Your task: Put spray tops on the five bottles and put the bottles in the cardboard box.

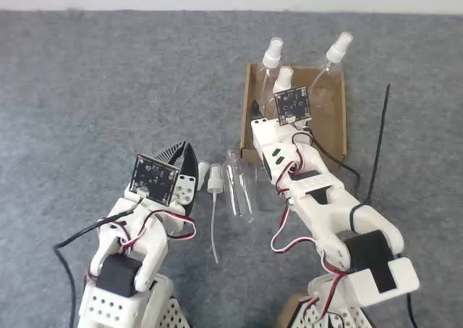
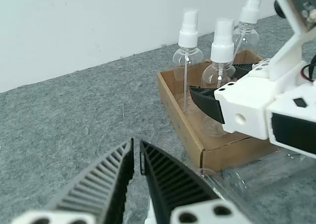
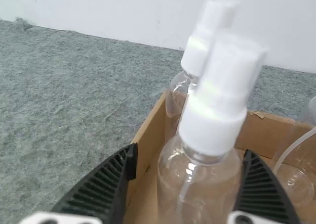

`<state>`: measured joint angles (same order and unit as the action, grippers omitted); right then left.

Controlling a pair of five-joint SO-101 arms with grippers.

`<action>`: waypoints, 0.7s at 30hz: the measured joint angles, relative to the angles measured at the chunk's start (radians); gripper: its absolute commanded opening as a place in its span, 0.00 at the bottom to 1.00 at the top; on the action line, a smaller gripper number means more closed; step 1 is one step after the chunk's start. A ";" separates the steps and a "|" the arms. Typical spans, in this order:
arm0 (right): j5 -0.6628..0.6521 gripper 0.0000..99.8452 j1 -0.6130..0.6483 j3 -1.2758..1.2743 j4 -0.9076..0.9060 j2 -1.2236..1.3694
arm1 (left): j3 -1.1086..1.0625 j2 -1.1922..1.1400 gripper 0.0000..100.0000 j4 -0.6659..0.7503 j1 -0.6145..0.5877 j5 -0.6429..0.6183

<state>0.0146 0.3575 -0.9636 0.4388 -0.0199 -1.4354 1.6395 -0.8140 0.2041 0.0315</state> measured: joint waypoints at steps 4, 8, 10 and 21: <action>0.000 0.28 0.000 0.000 -0.097 -0.086 | 0.000 0.000 0.01 0.000 0.000 0.000; 0.000 0.28 0.002 0.000 -0.184 -0.215 | 0.000 0.000 0.01 0.000 0.000 0.000; 0.000 0.28 0.002 0.000 -0.233 -0.281 | 0.000 0.000 0.01 0.000 0.000 0.000; 0.000 0.28 0.002 0.109 -0.756 -0.744 | 0.000 0.000 0.01 0.000 0.000 0.000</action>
<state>0.0146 0.3590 -0.8546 -0.3176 -0.7641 -1.4354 1.6395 -0.8140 0.2041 0.0315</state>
